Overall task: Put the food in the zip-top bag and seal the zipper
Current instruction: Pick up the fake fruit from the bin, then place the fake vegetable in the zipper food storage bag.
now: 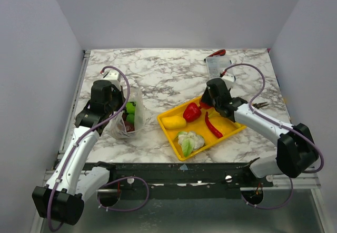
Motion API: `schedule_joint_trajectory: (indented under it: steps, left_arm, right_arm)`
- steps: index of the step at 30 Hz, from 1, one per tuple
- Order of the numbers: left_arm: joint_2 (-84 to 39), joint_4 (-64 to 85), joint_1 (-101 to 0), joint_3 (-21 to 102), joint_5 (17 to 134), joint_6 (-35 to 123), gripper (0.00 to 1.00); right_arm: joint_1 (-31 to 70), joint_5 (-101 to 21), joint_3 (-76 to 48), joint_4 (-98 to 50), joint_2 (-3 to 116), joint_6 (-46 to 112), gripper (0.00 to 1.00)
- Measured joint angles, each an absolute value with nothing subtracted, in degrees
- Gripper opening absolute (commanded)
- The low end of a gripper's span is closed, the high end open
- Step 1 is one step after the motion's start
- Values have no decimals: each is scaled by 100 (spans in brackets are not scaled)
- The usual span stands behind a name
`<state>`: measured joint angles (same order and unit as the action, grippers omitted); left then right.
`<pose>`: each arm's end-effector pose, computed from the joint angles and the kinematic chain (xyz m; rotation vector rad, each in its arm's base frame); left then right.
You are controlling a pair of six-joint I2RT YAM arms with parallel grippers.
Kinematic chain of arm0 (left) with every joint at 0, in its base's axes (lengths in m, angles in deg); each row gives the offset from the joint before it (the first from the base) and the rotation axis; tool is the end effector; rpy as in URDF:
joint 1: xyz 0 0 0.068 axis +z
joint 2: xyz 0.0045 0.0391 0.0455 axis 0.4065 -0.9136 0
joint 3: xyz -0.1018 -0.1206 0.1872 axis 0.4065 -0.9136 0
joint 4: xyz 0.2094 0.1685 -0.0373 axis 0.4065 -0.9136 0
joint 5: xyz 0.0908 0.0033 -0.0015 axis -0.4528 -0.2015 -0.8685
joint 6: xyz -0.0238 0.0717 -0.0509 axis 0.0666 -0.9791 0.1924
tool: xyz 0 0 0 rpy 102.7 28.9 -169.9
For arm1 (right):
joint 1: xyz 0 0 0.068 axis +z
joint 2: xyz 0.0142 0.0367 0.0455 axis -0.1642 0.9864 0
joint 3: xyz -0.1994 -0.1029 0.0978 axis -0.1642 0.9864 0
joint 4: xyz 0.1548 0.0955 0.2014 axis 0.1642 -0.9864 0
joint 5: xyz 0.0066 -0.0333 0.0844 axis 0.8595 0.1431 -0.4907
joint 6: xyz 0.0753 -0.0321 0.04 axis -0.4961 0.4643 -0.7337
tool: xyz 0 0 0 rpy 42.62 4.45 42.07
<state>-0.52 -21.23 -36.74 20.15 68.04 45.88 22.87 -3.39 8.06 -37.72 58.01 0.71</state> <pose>0.2628 -0.0607 0.2733 0.0024 2.1302 -0.2843 0.3156 0.1524 0.1749 0.3752 2.1798 0.0882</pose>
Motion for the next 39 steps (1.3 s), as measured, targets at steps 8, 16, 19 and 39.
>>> schedule_joint_trajectory:
  steps: [8, 16, 19, 39]
  left_arm:
    - [-100, -2103, -3641, 2015, 6848, 4588, 0]
    - [-100, -2099, -3635, 2015, 6872, 4588, 0]
    - [-98, -2094, -3630, 2015, 6876, 4590, 0]
    - [-30, -2090, -3604, 2015, 6916, 4590, 0]
  right_arm:
    - [2448, -1812, 1239, -2520, 4840, 499, 1]
    - [3670, -2647, 948, -1254, 4980, 742, 0]
    - [4147, -2809, 642, -856, 5340, 816, 1]
    - [5355, -2888, -619, 22, 7530, 1229, 1]
